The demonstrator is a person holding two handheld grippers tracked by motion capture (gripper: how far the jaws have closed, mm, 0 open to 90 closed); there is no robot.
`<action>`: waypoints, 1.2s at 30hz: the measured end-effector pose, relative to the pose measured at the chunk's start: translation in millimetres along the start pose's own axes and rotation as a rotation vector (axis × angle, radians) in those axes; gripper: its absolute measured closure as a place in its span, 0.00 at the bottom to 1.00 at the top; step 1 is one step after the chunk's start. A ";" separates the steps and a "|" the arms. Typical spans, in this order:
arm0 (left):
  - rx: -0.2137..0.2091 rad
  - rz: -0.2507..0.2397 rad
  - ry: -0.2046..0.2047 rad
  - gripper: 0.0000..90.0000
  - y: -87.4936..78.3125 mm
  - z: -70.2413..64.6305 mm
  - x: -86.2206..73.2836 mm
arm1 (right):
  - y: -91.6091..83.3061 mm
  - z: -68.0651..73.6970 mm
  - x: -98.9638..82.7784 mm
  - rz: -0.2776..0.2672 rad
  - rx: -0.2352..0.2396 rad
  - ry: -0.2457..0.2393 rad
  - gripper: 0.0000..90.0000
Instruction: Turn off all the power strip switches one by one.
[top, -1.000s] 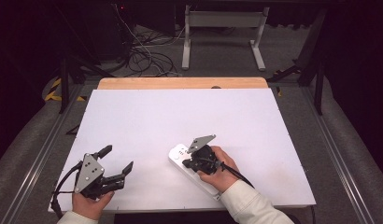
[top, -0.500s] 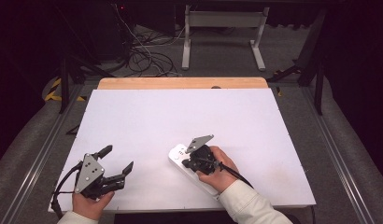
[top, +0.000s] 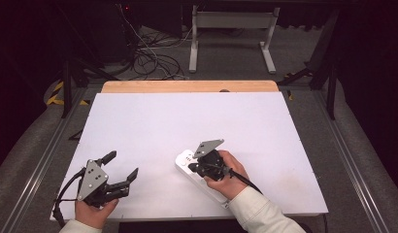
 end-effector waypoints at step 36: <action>0.003 -0.003 0.005 0.20 0.2 -0.8 0.4 | -28.7 12.3 -37.2 0.011 0.011 0.038 1.00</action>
Point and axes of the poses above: each handheld gripper's, and its own axes: y roughly forward along the jaws, x roughly out of its top, z roughly to its left, the point moved 4 cm from there along y, roughly forward along the jaws, and after that the axes turned 11 degrees about -y, right-handed, at the moved point
